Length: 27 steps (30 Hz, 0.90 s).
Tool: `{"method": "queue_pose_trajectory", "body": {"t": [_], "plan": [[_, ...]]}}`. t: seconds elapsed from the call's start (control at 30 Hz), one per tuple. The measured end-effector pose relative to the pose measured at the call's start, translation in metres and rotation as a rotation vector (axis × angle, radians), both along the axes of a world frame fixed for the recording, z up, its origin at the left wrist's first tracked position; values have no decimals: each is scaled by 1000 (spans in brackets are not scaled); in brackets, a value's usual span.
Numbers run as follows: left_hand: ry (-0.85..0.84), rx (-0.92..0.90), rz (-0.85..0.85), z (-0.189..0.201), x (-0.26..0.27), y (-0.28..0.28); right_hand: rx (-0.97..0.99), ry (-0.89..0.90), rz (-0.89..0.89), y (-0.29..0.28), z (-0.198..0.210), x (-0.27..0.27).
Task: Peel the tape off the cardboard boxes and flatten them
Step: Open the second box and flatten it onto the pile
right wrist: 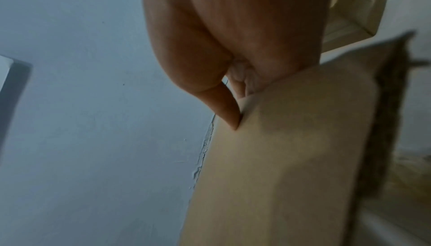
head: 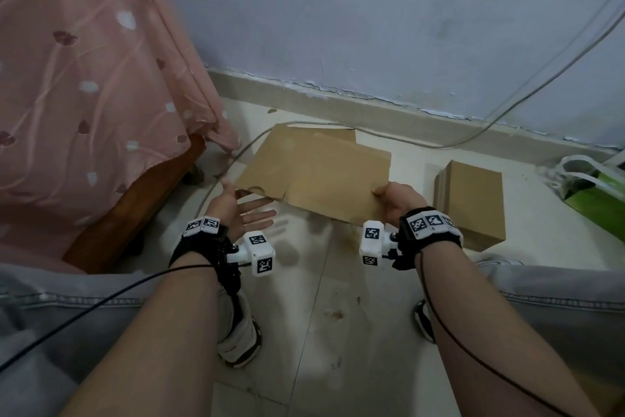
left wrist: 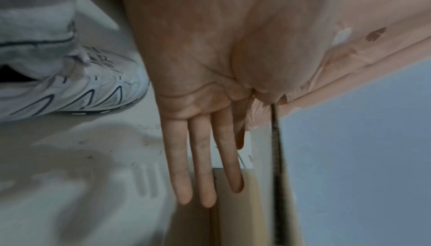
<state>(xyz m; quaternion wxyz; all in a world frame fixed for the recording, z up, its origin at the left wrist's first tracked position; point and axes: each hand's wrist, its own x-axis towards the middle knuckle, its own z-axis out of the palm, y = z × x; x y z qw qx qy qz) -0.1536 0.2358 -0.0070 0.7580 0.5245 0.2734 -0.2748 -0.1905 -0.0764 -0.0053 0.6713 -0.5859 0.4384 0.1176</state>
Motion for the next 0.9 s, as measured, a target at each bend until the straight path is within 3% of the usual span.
{"method": "queue_pose_trajectory", "body": {"t": [0.1,0.27,0.6,0.7,0.77,0.83,0.9], "plan": [[-5,33,-83,-4,-3,-3,-88,30,1,-20,-44,10],[-10,129,-254,-12,-21,-26,-12,-26,-66,28,-11,-12],[52,54,-145,-29,-25,-63,314,-146,-179,79,-25,-6],[42,124,-94,-36,-12,-61,379,-151,-53,69,-22,5],[14,224,-124,-42,0,-49,360,-146,-63,49,-15,13],[-30,312,-183,-44,14,-39,218,-137,-100,19,-15,21],[-74,360,-244,-43,26,-33,134,-70,78,-5,-13,27]]}}
